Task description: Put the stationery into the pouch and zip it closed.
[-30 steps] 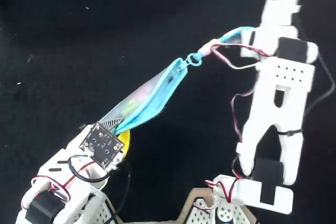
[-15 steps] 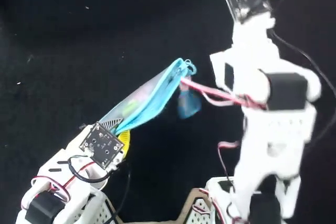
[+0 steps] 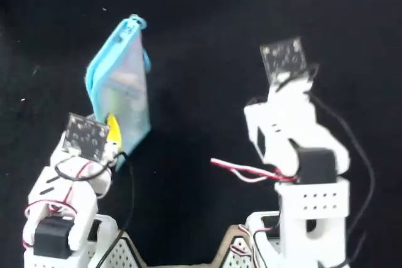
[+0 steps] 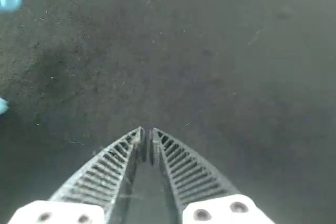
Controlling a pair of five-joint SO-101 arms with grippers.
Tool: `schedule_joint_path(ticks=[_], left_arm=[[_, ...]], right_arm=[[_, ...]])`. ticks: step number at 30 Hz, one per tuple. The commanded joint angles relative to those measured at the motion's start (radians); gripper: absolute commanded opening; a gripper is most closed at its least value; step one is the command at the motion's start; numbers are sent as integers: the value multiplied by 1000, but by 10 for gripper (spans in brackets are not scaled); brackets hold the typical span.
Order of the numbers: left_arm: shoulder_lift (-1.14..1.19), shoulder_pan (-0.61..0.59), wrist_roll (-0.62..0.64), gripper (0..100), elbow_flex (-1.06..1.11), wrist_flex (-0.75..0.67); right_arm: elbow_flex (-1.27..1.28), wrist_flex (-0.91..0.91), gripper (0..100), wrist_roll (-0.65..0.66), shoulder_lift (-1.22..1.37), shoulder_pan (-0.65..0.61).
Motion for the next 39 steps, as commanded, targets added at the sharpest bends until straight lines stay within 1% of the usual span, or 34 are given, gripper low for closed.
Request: schedule_joint_path(ticks=[1,4,8,10,13,15,18,20,23,25,27,30,33,35,39], left_arm=[[130,-87,-68,30,-182,-31],[301,-99,-115,30,-269,-58],[549,-117,-114,30,-420,-132],[674,-124,-114,30,-501,-150],[856,-117,-114,30,-625,-153],[977,-87,-112,30,-702,-150],[1142,-5,-112,30,-808,-152],[1244,42,-117,30,-901,-153],[1389,82,-120,30,-1058,-147],[1465,116,-118,30,-1135,-138],[1510,156,-118,30,-1181,-77],[1533,222,-118,30,-1178,-11],[1548,265,-115,36,-1147,-14],[1562,285,-114,75,-1138,-20],[1605,298,-114,211,-1144,-23]], right_arm=[[220,-135,11,-68,-119,-17],[351,-238,11,-106,-193,-12],[522,-353,15,-123,-282,-17],[578,-405,15,-121,-320,-15],[619,-430,15,-121,-374,-15],[625,-427,15,-121,-406,-12],[634,-425,15,-121,-441,-8],[650,-425,15,-121,-463,9],[654,-427,15,-123,-492,43],[654,-427,15,-123,-507,61],[656,-427,15,-123,-518,74],[656,-425,15,-123,-521,74],[656,-422,15,-123,-518,71],[651,-400,15,-123,-521,71],[648,-393,15,-123,-521,71]])
